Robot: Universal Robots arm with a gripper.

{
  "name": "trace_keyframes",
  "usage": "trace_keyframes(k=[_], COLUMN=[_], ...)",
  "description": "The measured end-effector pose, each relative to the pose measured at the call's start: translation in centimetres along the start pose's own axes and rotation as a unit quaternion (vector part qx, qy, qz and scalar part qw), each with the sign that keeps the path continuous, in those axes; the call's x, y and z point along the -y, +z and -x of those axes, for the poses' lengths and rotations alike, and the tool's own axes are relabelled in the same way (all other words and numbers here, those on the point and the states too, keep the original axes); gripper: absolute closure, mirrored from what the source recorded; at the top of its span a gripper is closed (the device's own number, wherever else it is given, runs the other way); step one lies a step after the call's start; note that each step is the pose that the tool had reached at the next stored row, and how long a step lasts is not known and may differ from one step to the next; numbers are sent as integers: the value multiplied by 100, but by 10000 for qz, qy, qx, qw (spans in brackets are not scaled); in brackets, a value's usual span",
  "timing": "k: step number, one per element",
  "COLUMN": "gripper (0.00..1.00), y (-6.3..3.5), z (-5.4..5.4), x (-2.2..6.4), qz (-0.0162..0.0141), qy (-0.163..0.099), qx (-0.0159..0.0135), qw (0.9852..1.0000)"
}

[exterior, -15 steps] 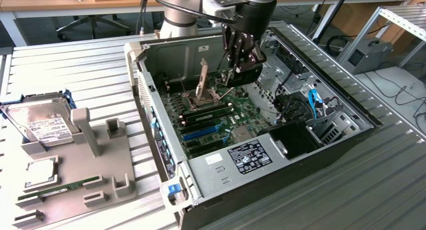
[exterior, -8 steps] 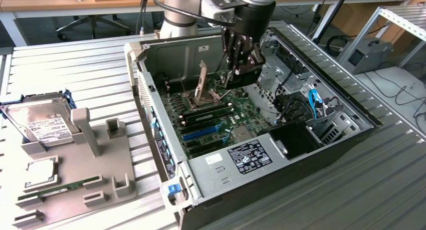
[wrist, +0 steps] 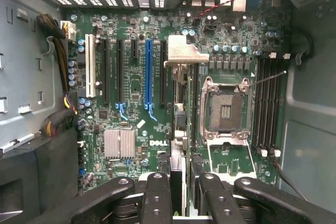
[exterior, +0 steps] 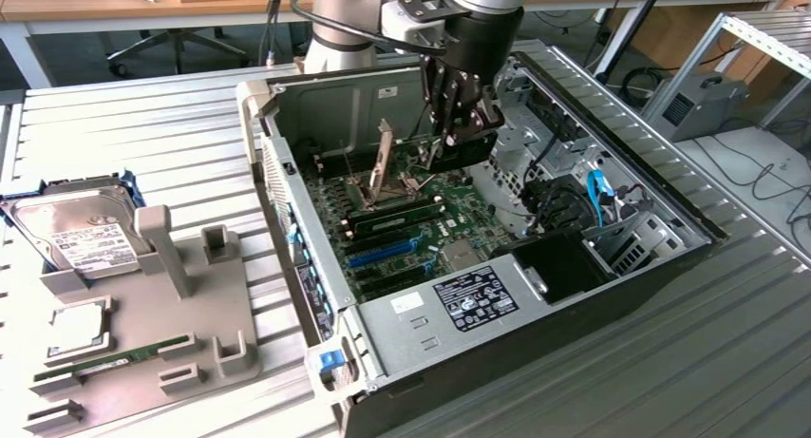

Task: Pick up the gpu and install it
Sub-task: 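Insert the gpu into the slot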

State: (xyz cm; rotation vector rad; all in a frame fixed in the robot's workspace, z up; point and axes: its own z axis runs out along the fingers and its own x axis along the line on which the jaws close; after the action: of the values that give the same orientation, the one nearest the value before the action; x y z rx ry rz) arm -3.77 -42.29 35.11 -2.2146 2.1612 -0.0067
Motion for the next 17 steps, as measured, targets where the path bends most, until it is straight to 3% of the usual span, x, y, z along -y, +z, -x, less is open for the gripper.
trace_keyframes(k=[17], gripper=[74], y=[34], z=[-49], x=[-56], qz=[0], qy=[1], qx=[0], qw=[10000])
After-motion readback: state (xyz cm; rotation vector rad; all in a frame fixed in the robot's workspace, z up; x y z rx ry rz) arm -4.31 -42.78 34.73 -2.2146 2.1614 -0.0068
